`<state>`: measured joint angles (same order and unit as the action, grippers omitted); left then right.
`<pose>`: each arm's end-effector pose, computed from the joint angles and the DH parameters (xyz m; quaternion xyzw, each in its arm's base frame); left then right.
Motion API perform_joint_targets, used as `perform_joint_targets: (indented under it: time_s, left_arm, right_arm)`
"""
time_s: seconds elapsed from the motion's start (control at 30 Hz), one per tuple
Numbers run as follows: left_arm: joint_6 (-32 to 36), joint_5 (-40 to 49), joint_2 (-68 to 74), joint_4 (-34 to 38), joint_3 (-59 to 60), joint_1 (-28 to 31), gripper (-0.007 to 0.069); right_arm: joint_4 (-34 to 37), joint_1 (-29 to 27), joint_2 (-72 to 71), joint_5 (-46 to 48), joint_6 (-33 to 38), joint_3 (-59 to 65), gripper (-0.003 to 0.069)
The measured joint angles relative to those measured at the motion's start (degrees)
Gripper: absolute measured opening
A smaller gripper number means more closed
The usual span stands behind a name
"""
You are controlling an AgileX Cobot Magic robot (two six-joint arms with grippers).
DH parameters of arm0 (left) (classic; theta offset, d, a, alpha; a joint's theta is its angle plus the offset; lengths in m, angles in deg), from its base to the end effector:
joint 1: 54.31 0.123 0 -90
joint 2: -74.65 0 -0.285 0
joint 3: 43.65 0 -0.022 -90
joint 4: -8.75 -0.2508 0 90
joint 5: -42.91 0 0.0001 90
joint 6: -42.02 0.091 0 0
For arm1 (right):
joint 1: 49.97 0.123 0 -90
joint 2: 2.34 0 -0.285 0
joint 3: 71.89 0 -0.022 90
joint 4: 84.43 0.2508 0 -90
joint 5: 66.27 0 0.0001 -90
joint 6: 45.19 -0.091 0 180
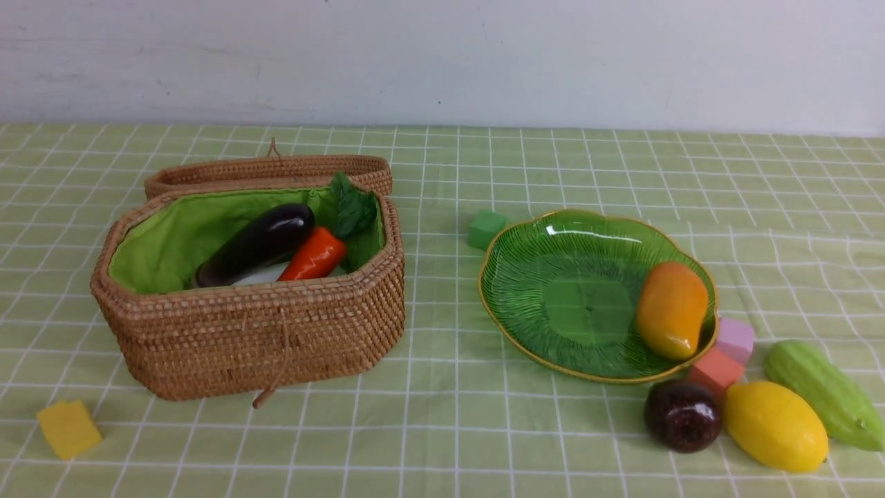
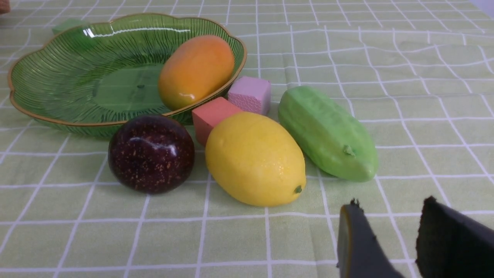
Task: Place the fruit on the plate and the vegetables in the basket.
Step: Use the right arm to grab a mangosteen and put it into the right plate
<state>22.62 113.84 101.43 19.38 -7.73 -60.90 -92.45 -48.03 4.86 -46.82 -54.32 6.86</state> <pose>0.0215 -0.0185 0.3244 -0.0955 0.9103 -0.1782 0.3612 0.0537 -0.0024 0.1744 0.0115 0.7944 0.0001 0.6073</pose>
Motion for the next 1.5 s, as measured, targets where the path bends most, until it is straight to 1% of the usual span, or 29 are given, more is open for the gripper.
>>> perform_joint_targets:
  time_s: [0.1,0.17,0.2,0.23,0.27,0.37,0.4,0.47,0.53,0.57,0.63,0.73,0.83,0.93,1.5]
  left_arm:
    - [0.0,-1.3,0.0,-3.5,0.1,0.0,-0.0013]
    - [0.0,-7.5,0.0,-7.6,1.1,0.0,-0.0013]
    - [0.0,-8.9,0.0,-8.3,1.6,0.0,-0.0013]
    - [0.0,-12.0,0.0,-9.6,2.6,0.0,-0.0013]
    - [0.0,-19.0,-0.5,-12.3,4.9,0.0,-0.0013]
    - [0.1,-32.8,-3.5,-14.5,10.4,0.0,-0.0013]
    - [0.1,-35.5,-4.8,-14.8,11.8,0.0,-0.0013]
    - [0.3,-44.4,-8.8,-15.1,17.4,0.0,-0.0013]
    - [0.8,-48.2,-10.7,-15.2,20.7,0.0,-0.0013]
    - [1.2,-52.0,-14.1,-15.3,25.3,0.0,-0.0013]
    - [1.3,-53.6,-17.7,-15.3,30.9,0.0,-0.0013]
    - [1.4,-54.0,-19.4,-15.3,38.3,0.0,-0.0013]
    - [1.4,-51.3,-19.5,-15.3,42.4,0.0,-0.0013]
    - [1.5,-48.0,-19.5,-15.5,42.9,0.0,-0.0013]
    - [1.5,-47.6,-19.5,-16.4,42.9,0.0,-0.0005]
  right_arm:
    - [0.0,0.0,0.0,0.0,0.0,0.0,0.0242]
    - [0.0,0.0,0.0,0.0,0.0,0.0,0.0242]
    - [0.0,0.0,0.0,0.0,0.0,0.0,0.0242]
    - [0.0,0.0,0.0,0.0,0.0,0.0,0.0242]
    - [0.0,0.0,0.0,0.0,0.0,0.0,0.0242]
    - [0.0,0.0,0.0,0.0,0.0,0.0,0.0242]
    - [0.0,0.0,0.0,0.0,0.0,0.0,0.0242]
    - [0.0,0.0,0.0,0.0,0.0,0.0,0.0242]
    - [0.0,0.0,0.0,0.0,0.0,0.0,0.0242]
    - [0.0,0.0,0.0,0.0,0.0,0.0,0.0242]
    - [0.0,0.0,0.0,0.0,0.0,0.0,0.0242]
    - [0.0,0.0,0.0,0.0,0.0,0.0,0.0242]
    - [0.0,0.0,0.0,0.0,0.0,0.0,0.0242]
    - [0.0,0.0,0.0,0.0,0.0,0.0,0.0242]
    - [-0.2,0.0,0.0,-0.3,0.0,0.0,0.0242]
